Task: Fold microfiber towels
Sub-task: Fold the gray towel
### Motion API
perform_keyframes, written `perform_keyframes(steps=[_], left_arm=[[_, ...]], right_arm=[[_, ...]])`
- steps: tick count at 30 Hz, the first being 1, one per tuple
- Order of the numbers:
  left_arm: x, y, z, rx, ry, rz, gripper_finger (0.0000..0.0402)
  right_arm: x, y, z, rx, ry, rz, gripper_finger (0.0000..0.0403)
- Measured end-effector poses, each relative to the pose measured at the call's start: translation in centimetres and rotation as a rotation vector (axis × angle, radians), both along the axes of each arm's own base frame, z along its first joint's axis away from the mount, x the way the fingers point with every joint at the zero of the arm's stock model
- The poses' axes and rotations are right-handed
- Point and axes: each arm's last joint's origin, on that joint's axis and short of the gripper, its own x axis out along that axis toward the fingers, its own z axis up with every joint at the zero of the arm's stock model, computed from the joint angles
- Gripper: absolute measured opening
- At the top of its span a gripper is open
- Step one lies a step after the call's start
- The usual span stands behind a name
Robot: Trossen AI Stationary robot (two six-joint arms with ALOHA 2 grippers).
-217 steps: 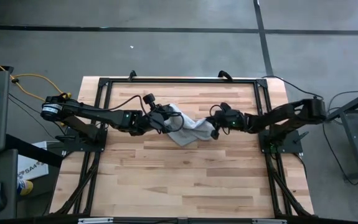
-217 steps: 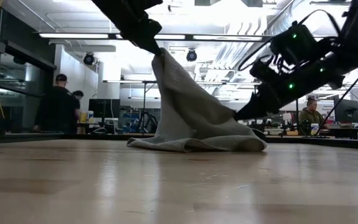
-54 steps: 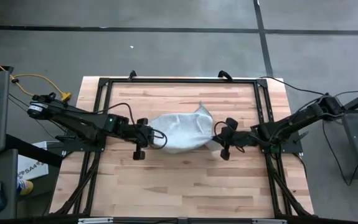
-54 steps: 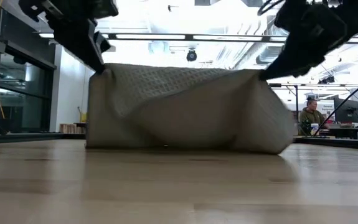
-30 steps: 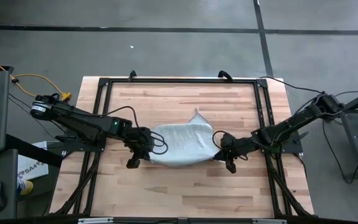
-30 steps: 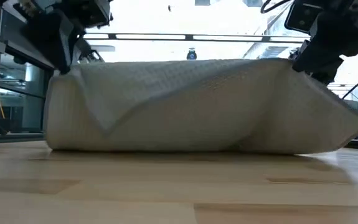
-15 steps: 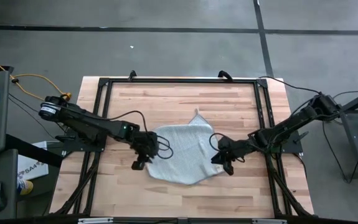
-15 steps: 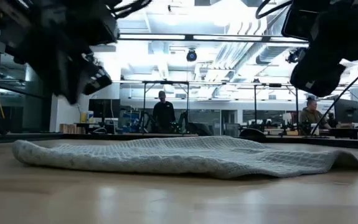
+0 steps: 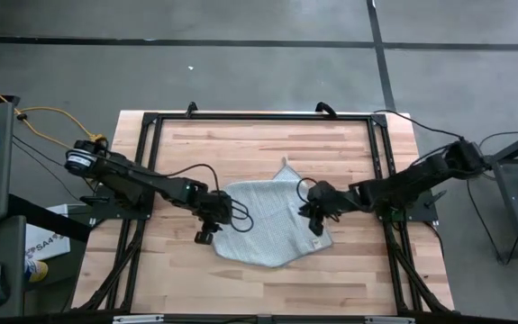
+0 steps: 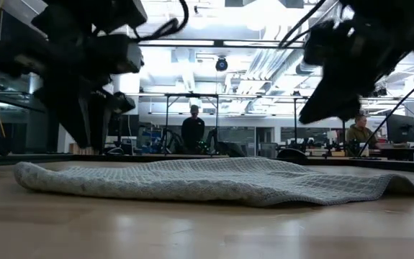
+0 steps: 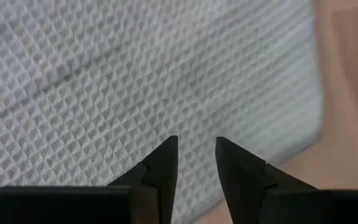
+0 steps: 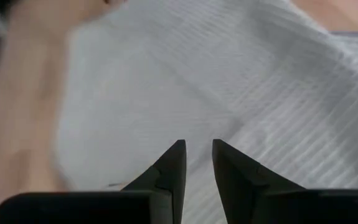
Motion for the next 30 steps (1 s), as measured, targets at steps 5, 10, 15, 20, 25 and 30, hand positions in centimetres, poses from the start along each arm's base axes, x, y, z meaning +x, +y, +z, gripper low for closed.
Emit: perform_keyframes(steps=[5,10,15,20,25,30], left_arm=[[0.4,-0.1,-0.9,-0.003,0.020,0.018,0.0108],[0.5,-0.1,-0.9,-0.009,0.017,0.027,0.0108],[0.7,-0.1,-0.8,-0.013,-0.003,0.027,0.0108],[0.7,-0.1,-0.8,-0.014,-0.006,0.028,0.0108],[0.8,-0.1,-0.8,-0.021,-0.008,0.040,0.0108],[0.8,-0.1,-0.8,-0.025,-0.009,0.047,0.0108]], right_arm=[[1.6,-2.7,-1.0,-0.074,-0.032,-0.055,0.0073],[2.8,-5.5,-1.9,-0.083,-0.081,-0.113,0.0063],[3.3,-7.8,-2.7,-0.047,-0.102,-0.146,0.0034],[3.3,-9.4,-3.7,-0.043,-0.076,-0.163,0.0006],[3.1,-10.7,-3.6,-0.064,-0.081,-0.192,0.0003],[3.1,-11.9,-3.3,-0.073,-0.067,-0.229,0.0002]])
